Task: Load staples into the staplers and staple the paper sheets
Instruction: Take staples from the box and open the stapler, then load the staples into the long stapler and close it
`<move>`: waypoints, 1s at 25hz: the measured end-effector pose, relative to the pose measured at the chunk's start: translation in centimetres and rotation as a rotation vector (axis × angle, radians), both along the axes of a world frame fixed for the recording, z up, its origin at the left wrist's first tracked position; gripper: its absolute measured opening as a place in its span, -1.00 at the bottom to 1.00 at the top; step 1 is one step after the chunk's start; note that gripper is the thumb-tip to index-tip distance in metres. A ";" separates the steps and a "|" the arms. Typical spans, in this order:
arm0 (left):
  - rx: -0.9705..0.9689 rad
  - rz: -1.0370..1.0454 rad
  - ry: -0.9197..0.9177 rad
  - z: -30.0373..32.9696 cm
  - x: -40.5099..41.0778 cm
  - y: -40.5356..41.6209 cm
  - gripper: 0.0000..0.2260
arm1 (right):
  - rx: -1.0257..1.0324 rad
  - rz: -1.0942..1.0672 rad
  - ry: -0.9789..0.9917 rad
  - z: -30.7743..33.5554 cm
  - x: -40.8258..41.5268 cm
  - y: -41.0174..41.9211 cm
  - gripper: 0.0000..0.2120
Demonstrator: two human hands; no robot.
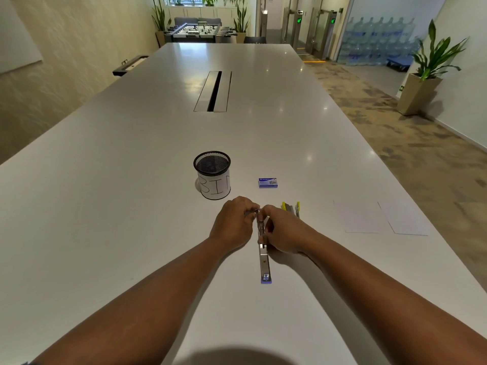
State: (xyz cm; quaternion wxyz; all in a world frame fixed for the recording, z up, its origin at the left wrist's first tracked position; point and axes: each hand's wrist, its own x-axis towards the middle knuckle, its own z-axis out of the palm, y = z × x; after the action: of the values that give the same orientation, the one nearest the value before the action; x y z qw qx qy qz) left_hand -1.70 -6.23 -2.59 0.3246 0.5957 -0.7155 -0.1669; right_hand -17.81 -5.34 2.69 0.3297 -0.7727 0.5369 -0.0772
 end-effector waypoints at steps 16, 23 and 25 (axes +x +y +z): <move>0.017 0.055 0.079 -0.2 -0.3 -0.1 -0.80 | -0.221 -0.009 -0.235 -2.0 -0.7 1.8 -0.65; 0.029 0.079 0.126 -0.3 -0.4 -0.7 -0.78 | -0.299 0.012 -0.188 -0.1 -1.8 -0.3 -0.75; 0.018 0.062 0.154 -0.2 -0.6 -1.7 -0.76 | -0.363 -0.050 -0.152 0.5 -2.7 -2.3 -0.78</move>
State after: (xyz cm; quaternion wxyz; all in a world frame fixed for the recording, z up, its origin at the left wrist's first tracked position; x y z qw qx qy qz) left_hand -2.35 -7.89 -2.80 0.3785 0.6058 -0.6680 -0.2086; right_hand -20.48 -7.63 3.18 0.2226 -0.7978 0.5067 -0.2391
